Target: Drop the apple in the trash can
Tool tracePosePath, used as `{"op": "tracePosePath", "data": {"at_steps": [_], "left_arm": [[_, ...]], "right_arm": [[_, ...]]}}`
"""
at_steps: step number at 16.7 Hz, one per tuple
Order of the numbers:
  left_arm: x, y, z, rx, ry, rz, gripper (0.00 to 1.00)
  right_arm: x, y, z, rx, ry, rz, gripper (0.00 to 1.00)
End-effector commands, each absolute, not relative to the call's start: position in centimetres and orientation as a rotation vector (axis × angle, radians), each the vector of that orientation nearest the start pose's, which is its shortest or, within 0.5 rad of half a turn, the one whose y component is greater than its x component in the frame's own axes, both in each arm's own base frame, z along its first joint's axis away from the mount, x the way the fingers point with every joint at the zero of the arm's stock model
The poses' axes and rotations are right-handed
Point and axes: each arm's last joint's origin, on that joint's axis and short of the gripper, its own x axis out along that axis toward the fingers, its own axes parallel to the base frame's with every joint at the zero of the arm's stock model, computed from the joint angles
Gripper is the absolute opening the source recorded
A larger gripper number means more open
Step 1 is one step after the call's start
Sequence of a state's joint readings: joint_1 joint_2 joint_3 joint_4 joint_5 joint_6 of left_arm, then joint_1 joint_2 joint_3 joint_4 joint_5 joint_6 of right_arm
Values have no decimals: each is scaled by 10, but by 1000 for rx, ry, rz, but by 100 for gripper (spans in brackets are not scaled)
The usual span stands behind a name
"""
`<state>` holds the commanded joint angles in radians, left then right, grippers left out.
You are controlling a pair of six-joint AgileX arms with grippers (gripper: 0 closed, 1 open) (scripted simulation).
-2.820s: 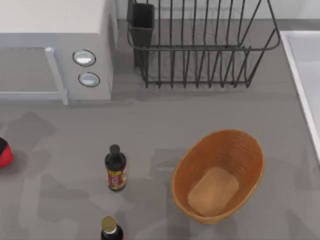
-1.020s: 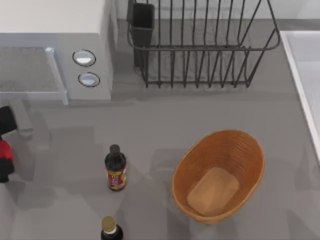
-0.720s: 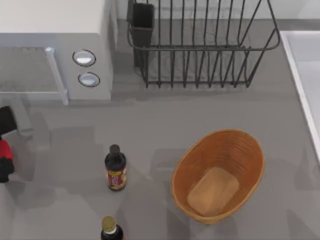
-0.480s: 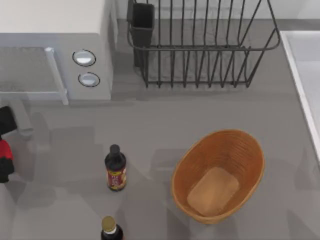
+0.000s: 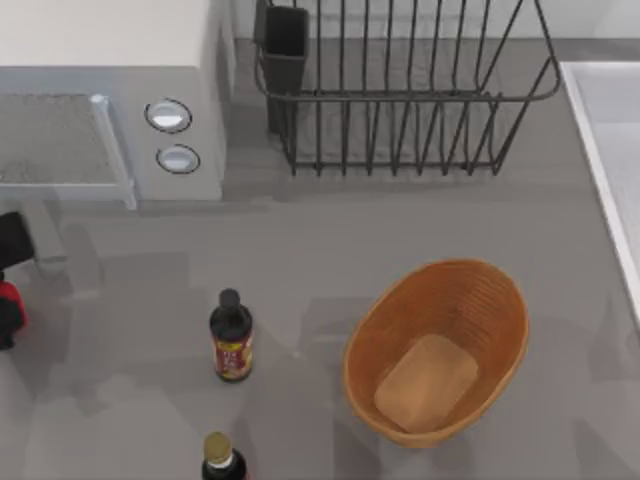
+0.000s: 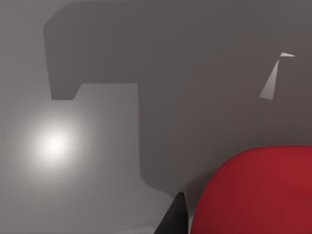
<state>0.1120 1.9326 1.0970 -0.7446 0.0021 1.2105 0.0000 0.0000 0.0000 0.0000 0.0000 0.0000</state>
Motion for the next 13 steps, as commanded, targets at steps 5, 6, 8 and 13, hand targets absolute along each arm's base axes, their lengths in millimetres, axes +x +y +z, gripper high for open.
{"op": "tracePosePath", "data": {"at_steps": [5, 6, 8, 13], "left_arm": [[325, 38, 106, 846, 1405, -857, 0], [325, 38, 106, 846, 1405, -857, 0], [324, 39, 114, 846, 1400, -846, 0], [319, 41, 134, 851, 1421, -847, 0]], "right_arm": [[106, -1, 160, 0, 0, 0, 100], [106, -1, 160, 0, 0, 0, 100], [106, -1, 160, 0, 0, 0, 100], [106, -1, 160, 0, 0, 0, 100]]}}
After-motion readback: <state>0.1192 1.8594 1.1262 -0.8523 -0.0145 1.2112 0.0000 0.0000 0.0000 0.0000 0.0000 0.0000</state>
